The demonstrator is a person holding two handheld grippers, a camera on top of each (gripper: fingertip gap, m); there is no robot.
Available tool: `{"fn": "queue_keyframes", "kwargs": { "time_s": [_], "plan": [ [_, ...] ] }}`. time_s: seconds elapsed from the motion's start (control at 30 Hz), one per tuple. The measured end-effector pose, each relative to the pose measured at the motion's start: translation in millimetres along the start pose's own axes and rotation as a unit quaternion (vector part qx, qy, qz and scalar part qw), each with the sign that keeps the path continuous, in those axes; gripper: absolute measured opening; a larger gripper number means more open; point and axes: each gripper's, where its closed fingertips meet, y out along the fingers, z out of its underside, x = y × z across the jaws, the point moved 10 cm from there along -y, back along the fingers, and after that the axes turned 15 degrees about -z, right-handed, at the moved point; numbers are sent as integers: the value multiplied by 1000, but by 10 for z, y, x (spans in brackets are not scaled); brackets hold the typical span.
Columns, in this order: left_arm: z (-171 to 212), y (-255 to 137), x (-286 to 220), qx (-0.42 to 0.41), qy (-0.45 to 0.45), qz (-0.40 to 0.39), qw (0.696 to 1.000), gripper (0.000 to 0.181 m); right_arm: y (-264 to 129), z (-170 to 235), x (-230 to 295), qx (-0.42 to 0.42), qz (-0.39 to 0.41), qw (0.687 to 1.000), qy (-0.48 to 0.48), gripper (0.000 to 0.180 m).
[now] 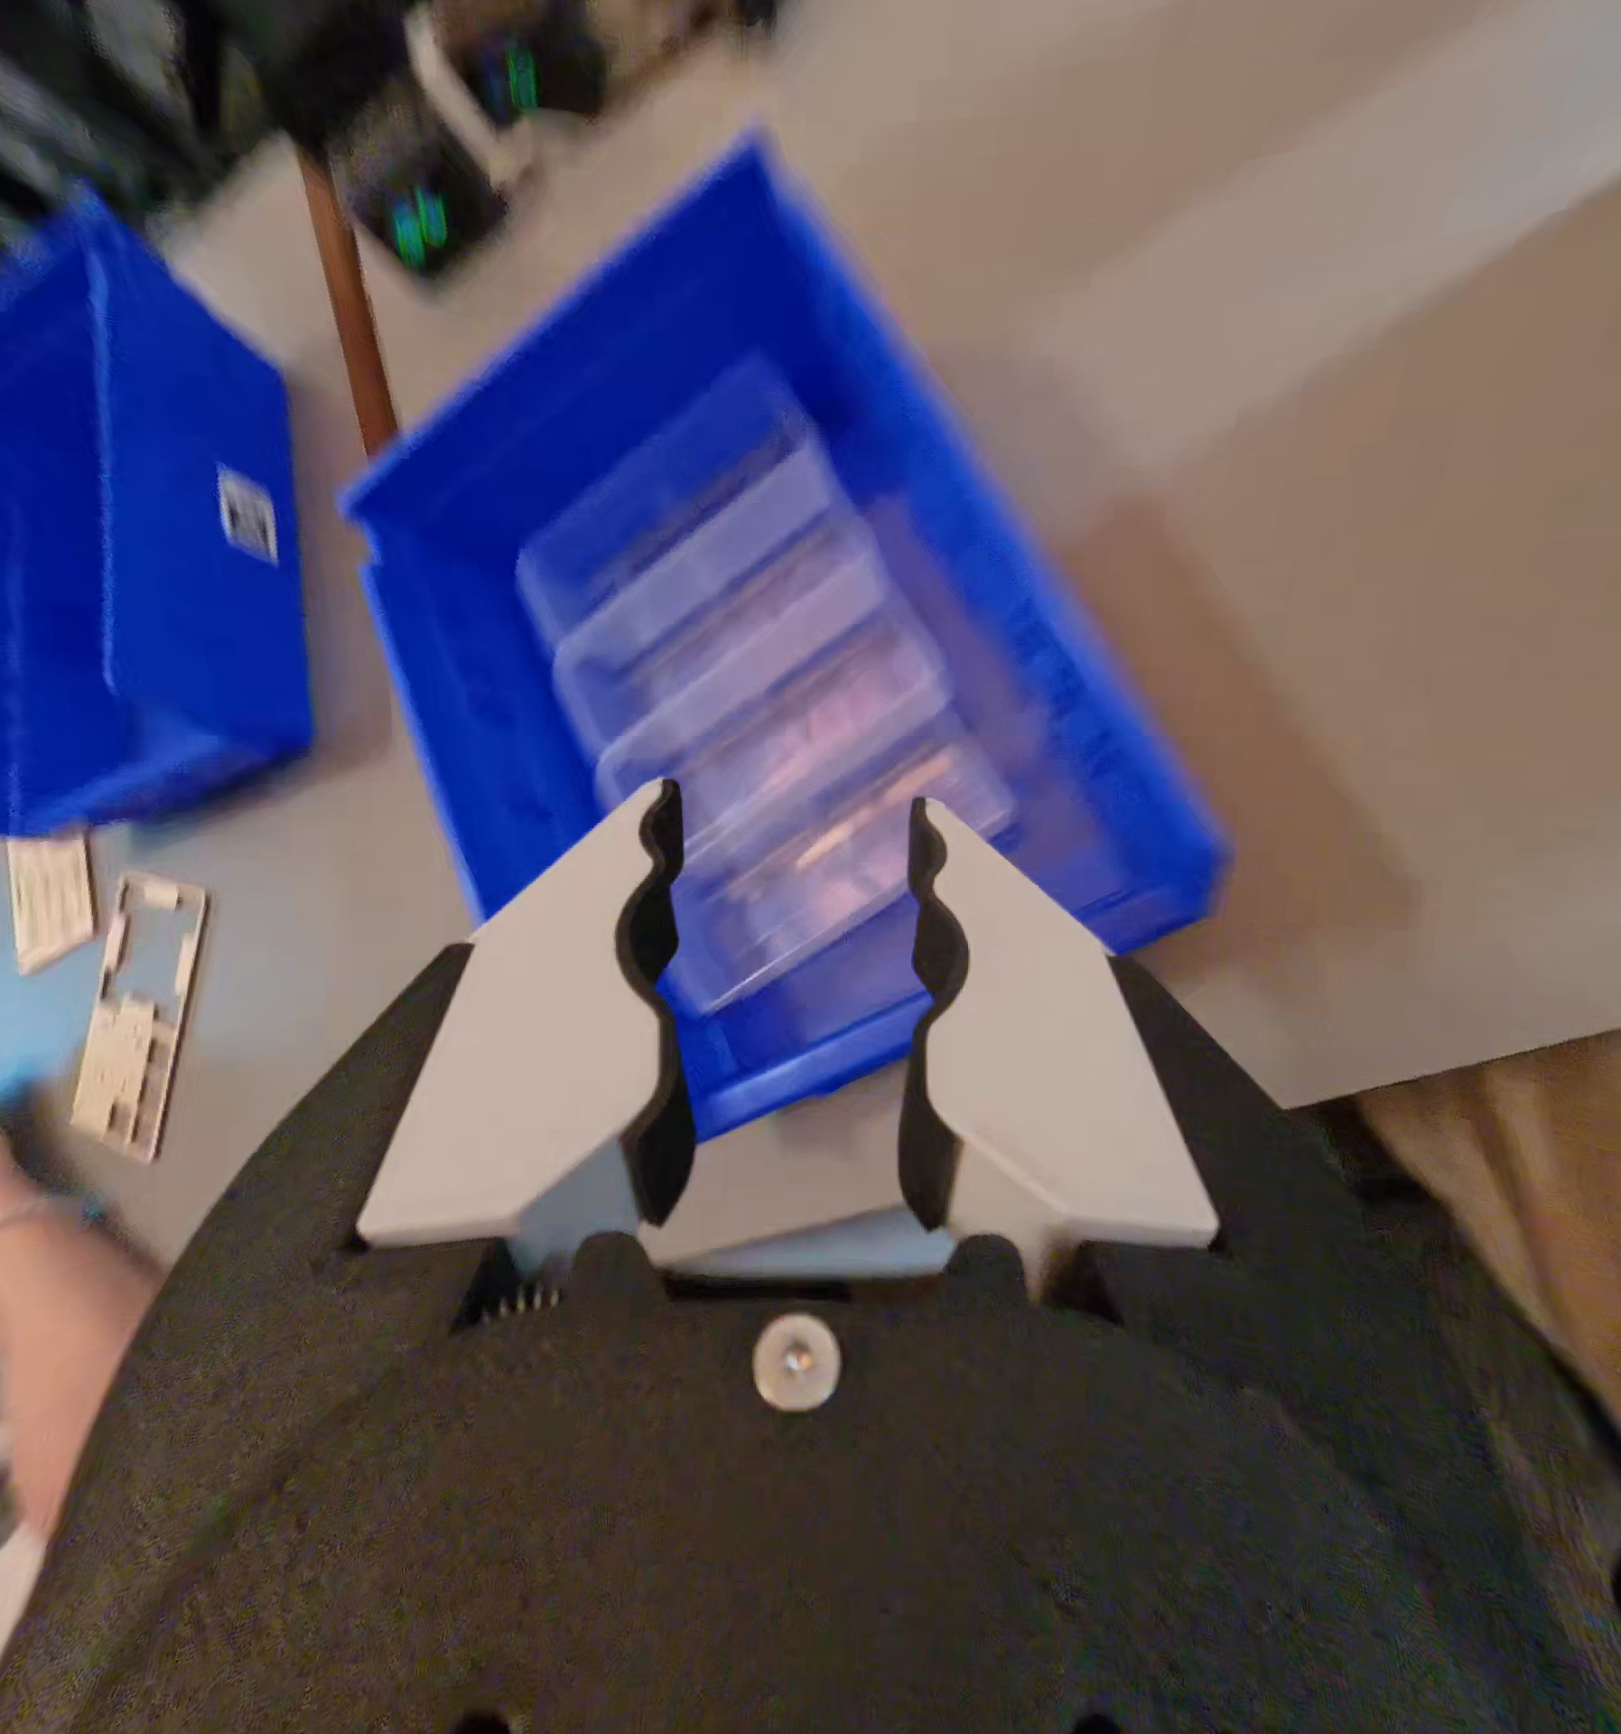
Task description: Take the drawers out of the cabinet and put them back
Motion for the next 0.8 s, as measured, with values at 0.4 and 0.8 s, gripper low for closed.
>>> {"fn": "queue_keyframes", "kwargs": {
  "time_s": [0.4, 0.8],
  "plan": [
    [386, 1056, -6, 114, 54, 108, 986, 22, -9, 22, 6, 17, 11, 1000, -18, 12],
    [368, 1199, -90, 123, 116, 80, 982, 22, -3, 34, 9, 23, 11, 999, -20, 11]
  ]
}}
